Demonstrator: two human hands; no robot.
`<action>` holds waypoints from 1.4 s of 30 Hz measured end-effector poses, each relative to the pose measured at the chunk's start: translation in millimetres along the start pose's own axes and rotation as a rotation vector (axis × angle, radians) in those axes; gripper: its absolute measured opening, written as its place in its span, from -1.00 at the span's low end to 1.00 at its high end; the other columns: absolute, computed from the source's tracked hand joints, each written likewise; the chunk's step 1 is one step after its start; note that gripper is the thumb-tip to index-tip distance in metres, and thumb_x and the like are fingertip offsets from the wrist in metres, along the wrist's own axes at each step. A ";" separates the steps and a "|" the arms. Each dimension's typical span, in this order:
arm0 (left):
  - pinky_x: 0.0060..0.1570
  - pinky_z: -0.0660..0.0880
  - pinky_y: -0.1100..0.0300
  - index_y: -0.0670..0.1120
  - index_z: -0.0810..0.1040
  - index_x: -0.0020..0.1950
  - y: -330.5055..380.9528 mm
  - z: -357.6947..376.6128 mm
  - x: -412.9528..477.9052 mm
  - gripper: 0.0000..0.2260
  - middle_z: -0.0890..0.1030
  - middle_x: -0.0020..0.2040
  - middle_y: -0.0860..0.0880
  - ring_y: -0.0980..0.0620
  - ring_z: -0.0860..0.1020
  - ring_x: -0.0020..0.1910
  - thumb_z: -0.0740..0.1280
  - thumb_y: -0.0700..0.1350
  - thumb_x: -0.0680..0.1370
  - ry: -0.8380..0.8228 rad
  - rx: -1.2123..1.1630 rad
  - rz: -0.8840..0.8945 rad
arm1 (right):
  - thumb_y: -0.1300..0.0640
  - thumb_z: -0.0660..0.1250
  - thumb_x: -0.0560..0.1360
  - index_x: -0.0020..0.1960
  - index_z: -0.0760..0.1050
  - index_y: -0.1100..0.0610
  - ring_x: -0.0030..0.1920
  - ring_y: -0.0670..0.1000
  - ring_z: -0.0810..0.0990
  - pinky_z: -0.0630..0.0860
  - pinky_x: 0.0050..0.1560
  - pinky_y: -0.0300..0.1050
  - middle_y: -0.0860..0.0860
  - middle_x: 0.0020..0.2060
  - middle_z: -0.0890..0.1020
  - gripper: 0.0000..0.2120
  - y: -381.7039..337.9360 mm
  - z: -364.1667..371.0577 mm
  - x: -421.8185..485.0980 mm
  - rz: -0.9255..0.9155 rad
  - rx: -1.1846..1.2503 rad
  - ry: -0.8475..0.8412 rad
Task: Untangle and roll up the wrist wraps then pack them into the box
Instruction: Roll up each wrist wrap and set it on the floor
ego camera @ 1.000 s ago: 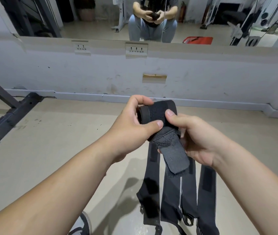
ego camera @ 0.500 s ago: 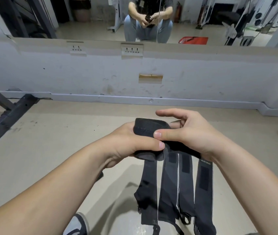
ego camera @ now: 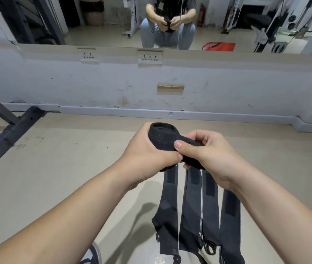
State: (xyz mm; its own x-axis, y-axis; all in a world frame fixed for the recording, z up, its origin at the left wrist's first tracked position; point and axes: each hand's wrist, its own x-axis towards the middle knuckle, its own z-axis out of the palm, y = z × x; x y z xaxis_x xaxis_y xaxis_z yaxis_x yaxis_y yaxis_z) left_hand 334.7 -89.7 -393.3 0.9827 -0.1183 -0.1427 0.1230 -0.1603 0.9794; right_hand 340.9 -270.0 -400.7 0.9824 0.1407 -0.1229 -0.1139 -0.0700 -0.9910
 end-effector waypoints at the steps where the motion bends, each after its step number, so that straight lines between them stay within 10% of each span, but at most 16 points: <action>1: -0.28 0.53 0.23 0.05 0.52 0.20 -1.0 3.1 -1.3 -0.49 0.73 -0.05 -0.01 0.06 0.67 -0.22 0.60 -0.24 0.34 0.035 0.027 0.013 | 0.24 0.50 0.55 -0.03 0.63 0.31 -0.31 0.04 0.61 0.60 -0.22 -0.06 0.14 -0.27 0.68 -0.87 2.6 3.5 -0.3 -0.006 0.000 0.021; 9: 0.17 0.66 0.02 0.25 0.24 0.52 -2.6 -6.4 -6.4 -0.20 0.72 0.11 0.17 0.08 0.71 0.13 0.60 -0.10 0.43 -0.059 -0.050 0.016 | 0.19 0.59 0.47 -0.10 0.62 0.29 -0.37 0.11 0.61 0.66 -0.15 0.08 0.22 -0.27 0.70 -0.80 1.2 12.3 1.0 -0.057 0.114 0.226; 16: -0.13 0.62 0.31 0.18 0.33 0.48 2.7 -7.6 -4.7 -0.38 0.74 0.09 0.04 0.10 0.74 -0.02 0.50 -0.23 0.55 0.059 -0.109 0.070 | 0.28 0.51 0.54 -0.07 0.67 0.27 -0.12 0.28 0.76 0.63 0.15 0.37 0.22 -0.15 0.76 -0.95 -2.3 17.4 -2.3 -0.127 0.069 0.257; 23: 0.25 0.62 0.05 0.19 0.23 0.55 -1.6 -1.5 -2.6 -0.31 0.73 0.12 0.18 0.17 0.70 0.13 0.54 -0.05 0.55 0.049 -0.148 0.081 | 0.00 0.54 0.48 -0.26 0.41 0.21 -0.41 0.07 0.39 0.36 -0.32 -0.06 0.11 -0.44 0.50 -0.59 -5.9 19.6 -6.9 -0.208 -0.352 0.365; 42: 0.49 0.44 -0.03 0.39 0.06 0.61 -0.7 1.5 0.5 -0.21 0.61 0.34 0.11 0.13 0.62 0.31 0.42 0.05 0.51 -0.043 -0.238 0.094 | 0.24 0.46 0.56 -0.20 0.64 0.06 -0.28 -0.08 0.56 0.43 -0.24 -0.24 0.01 -0.28 0.63 -0.82 -13.2 25.7 -13.9 -0.415 -0.477 0.319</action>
State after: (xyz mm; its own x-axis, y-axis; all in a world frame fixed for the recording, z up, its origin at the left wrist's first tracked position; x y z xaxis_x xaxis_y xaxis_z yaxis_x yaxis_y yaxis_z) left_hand 334.9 -91.1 -394.3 0.9851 -0.1644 -0.0502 0.0654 0.0883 0.9939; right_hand 324.9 -245.6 -387.2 0.9346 -0.0413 0.3534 0.2847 -0.5089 -0.8124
